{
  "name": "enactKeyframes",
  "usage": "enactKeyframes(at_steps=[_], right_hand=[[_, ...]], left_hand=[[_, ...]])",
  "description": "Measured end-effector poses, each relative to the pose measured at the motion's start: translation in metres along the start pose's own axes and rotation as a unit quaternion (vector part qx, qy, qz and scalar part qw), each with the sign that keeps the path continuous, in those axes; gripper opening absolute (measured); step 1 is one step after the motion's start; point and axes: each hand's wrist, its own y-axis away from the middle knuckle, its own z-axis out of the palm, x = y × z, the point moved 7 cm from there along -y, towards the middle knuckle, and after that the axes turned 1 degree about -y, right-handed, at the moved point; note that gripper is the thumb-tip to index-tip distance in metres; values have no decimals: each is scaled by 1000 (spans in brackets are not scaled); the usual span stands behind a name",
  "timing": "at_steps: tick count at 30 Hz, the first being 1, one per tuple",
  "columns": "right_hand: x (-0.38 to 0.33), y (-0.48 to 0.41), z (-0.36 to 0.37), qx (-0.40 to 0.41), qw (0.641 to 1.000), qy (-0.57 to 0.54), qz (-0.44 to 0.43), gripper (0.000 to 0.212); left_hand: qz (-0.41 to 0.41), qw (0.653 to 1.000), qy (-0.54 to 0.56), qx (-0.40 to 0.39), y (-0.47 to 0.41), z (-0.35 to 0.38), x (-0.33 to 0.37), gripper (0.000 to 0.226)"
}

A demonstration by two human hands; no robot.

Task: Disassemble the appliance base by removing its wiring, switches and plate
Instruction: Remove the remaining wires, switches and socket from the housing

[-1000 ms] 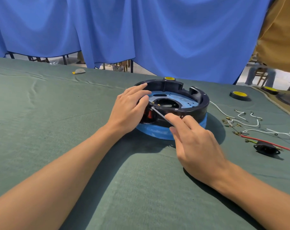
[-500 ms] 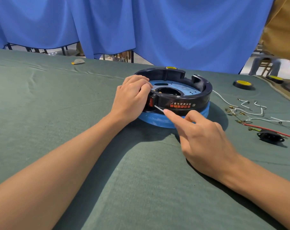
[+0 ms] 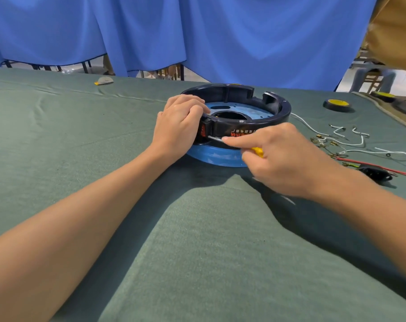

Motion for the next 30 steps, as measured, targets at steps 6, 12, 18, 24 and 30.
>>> enactKeyframes(at_steps=[6, 12, 18, 24, 30], right_hand=[[22, -6, 1, -61, 992, -102, 31, 39], [3, 12, -4, 17, 1000, 21, -11, 18], [-31, 5, -16, -20, 982, 186, -9, 27], [-43, -12, -24, -20, 982, 189, -1, 18], [-9, -14, -13, -11, 999, 41, 25, 17]], left_hand=[[-11, 1000, 4, -4, 1, 1, -2, 42], [-7, 1000, -5, -1, 2, -2, -2, 43], [-4, 1000, -2, -2, -1, -3, 1, 40], [1, 1000, 2, -1, 0, -2, 0, 37], [1, 1000, 2, -8, -1, -6, 0, 37]])
